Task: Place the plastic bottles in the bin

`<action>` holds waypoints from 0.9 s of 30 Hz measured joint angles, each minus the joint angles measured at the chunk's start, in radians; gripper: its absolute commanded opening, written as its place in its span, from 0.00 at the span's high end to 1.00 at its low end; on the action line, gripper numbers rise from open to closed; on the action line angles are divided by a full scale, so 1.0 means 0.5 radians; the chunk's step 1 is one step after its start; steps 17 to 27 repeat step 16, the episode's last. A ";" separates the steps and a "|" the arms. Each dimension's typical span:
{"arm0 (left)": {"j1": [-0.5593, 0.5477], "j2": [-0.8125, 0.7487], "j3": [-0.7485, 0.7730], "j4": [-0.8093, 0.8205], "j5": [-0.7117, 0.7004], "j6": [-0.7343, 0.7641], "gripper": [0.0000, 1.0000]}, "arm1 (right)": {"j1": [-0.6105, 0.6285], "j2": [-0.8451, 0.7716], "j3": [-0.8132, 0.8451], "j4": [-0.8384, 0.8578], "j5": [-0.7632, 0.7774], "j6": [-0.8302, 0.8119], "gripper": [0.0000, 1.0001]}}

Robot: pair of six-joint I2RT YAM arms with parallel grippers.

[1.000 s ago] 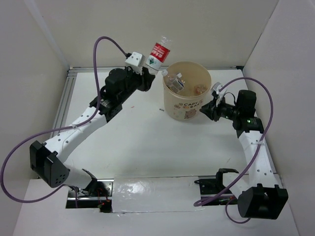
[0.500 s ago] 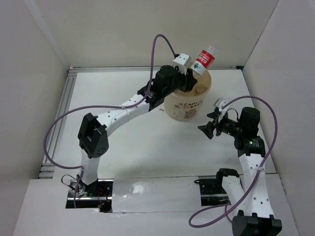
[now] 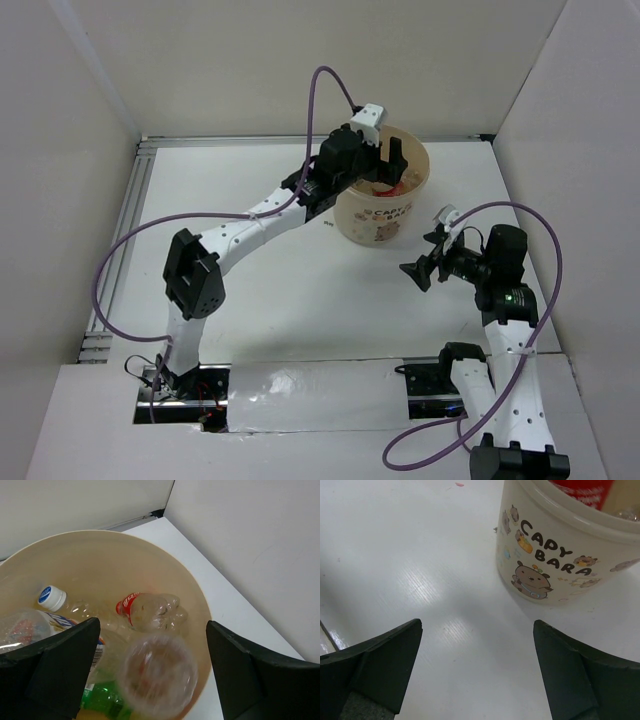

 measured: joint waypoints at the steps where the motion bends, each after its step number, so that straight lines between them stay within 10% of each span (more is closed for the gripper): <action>1: -0.002 -0.008 -0.002 -0.013 -0.004 0.002 0.00 | 0.000 0.002 0.000 -0.001 0.011 0.007 0.00; 7: -0.017 -0.436 -0.370 -0.124 -0.012 0.016 0.00 | 0.000 0.033 0.002 0.005 0.157 0.189 0.00; 16: -0.005 -1.911 -1.703 -0.183 -0.127 0.049 0.00 | -0.004 0.095 0.129 0.079 0.761 0.774 0.00; 27: -0.005 -1.911 -1.703 -0.183 -0.127 0.049 0.00 | -0.004 0.095 0.129 0.079 0.761 0.774 0.00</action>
